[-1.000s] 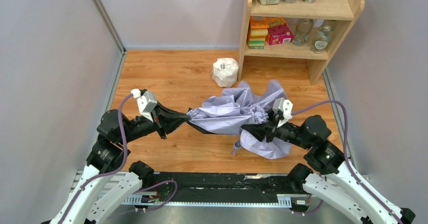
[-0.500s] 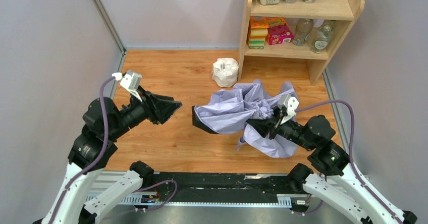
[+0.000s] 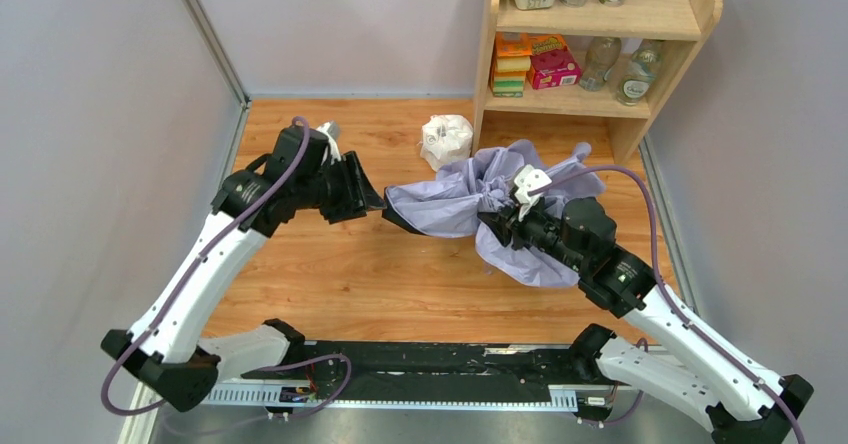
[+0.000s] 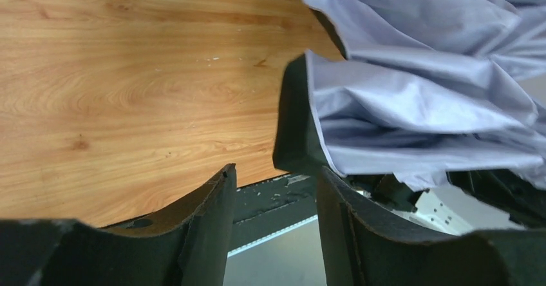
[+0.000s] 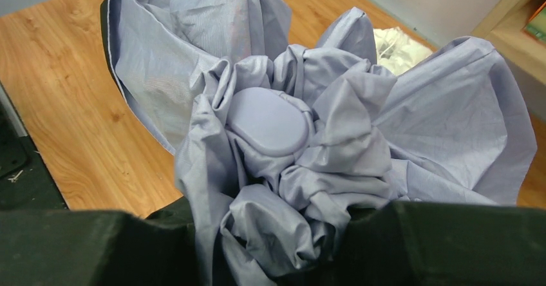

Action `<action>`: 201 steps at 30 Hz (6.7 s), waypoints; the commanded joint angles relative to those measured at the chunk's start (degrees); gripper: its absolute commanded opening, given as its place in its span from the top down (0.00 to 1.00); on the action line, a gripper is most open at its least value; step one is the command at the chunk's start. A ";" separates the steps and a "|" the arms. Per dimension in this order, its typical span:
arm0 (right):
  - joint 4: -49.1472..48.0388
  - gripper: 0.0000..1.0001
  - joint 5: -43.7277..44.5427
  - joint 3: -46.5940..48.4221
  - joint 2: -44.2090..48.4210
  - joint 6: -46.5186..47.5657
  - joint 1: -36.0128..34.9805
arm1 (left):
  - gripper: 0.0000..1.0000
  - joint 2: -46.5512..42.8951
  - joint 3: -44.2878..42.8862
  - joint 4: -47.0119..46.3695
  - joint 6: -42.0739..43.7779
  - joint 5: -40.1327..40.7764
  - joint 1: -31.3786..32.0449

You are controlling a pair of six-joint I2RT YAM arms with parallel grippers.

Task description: Put away the umbrella

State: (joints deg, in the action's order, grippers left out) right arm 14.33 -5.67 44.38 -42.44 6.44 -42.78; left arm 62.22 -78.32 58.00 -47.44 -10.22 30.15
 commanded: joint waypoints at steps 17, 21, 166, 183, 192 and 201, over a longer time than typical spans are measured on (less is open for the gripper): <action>-3.51 1.00 10.68 6.60 -3.53 9.12 -5.55 | 0.51 11.17 -9.21 4.84 -6.52 3.80 -2.11; -3.26 1.00 11.73 7.56 -4.76 9.82 -6.08 | 0.62 13.36 -9.65 7.74 -6.70 3.80 -2.11; 7.51 1.00 57.29 24.97 -63.20 38.69 -28.14 | 0.50 -53.43 26.29 -4.91 1.04 30.01 -4.40; 43.94 1.00 -7.05 40.77 -77.52 27.14 -23.49 | 0.49 -57.73 30.86 -2.10 -4.76 16.55 -4.40; 48.51 1.00 -21.73 47.82 -87.63 25.47 -17.34 | 0.48 -61.69 38.13 -5.60 -14.95 -0.75 -4.31; 43.16 1.00 -32.20 42.02 -88.43 24.50 -11.71 | 0.45 -62.66 55.10 -25.10 -23.57 -9.12 -4.31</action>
State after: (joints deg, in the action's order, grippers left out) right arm 62.48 -27.27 92.64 -123.48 32.16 -54.72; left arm 0.49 -27.16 44.75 -66.15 -14.31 25.85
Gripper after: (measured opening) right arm 0.351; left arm 0.547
